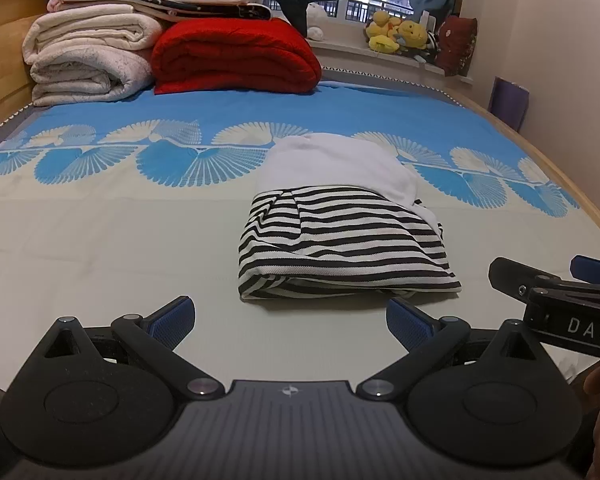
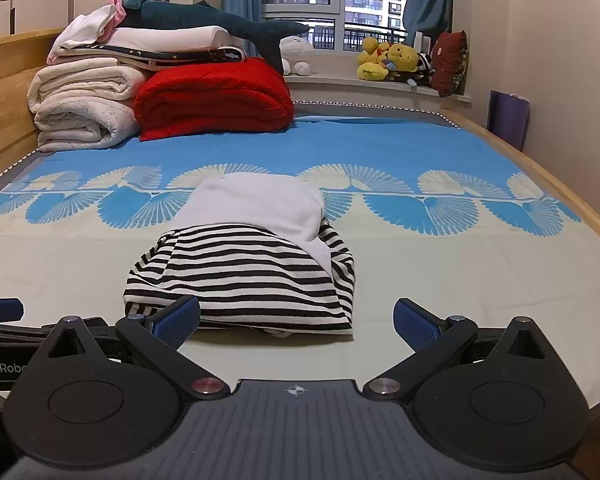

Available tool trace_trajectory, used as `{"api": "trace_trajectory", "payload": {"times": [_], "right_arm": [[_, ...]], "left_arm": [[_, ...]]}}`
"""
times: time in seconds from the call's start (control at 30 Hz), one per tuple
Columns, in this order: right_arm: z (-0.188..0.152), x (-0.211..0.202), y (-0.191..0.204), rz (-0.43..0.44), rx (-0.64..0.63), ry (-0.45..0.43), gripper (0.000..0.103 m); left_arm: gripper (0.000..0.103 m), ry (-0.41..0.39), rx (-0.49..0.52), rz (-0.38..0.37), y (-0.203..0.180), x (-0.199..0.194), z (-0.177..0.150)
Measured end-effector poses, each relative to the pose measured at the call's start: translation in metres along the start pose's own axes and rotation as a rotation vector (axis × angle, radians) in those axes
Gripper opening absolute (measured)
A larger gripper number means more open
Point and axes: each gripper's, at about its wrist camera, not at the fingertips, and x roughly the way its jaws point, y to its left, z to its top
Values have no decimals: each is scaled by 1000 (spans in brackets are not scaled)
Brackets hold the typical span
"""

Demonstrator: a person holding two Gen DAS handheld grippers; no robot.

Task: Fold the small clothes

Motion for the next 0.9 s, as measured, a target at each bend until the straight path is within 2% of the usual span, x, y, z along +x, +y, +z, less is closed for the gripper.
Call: {"api": "trace_trajectory", "payload": {"times": [0.9], "right_arm": [[1,-1,-1,-8,-2,-4,102]], "left_arm": [[102,4,-2,-2,0,1,1]]}}
